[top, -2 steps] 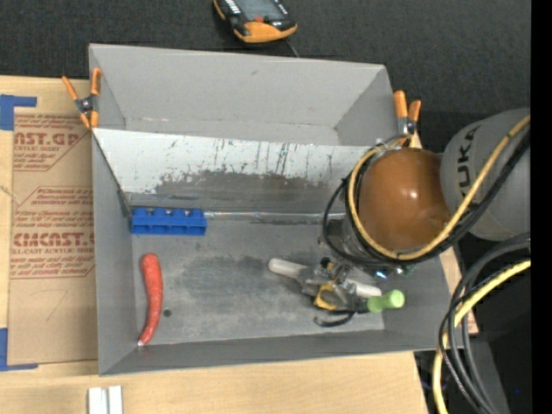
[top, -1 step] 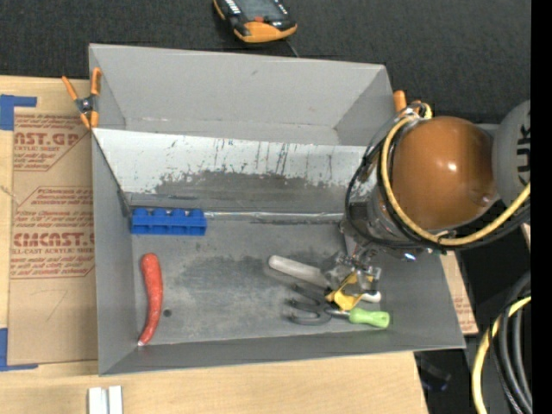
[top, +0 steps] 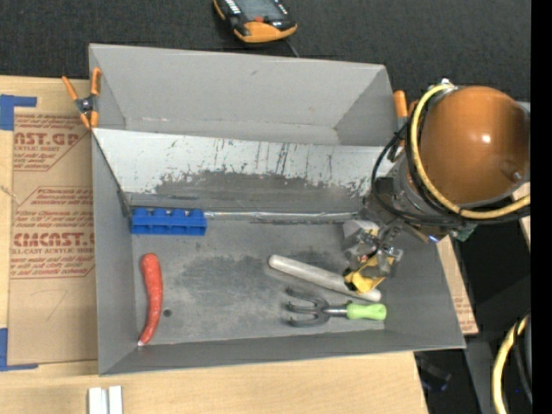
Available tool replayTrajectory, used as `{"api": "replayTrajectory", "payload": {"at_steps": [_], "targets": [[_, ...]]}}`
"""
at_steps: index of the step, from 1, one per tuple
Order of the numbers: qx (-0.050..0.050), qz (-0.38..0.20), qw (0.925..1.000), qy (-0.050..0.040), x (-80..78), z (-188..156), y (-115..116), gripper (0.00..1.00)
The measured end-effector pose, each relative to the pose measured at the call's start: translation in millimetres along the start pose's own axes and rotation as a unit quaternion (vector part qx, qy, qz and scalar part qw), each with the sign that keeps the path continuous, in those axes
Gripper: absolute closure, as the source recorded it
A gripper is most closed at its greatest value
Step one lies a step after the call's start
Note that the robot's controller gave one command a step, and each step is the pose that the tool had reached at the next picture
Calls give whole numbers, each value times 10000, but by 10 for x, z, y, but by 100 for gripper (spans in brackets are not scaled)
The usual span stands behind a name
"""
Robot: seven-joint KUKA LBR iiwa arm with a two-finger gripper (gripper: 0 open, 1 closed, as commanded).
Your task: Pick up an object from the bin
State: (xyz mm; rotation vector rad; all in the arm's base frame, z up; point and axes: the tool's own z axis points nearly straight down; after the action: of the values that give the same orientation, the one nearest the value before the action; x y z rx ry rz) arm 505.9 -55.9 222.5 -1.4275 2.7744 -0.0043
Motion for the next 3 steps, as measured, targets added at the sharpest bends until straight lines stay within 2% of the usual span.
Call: {"api": "replayTrajectory", "payload": {"at_steps": [1, 2, 3], "targets": [[-48, -158, 9999, 23, -16, -127, 42, 100], [-17, -828, 9966, 1, -73, -495, -19, 100], [-11, -753, 9972, -14, -188, -108, -417, 100]]}}
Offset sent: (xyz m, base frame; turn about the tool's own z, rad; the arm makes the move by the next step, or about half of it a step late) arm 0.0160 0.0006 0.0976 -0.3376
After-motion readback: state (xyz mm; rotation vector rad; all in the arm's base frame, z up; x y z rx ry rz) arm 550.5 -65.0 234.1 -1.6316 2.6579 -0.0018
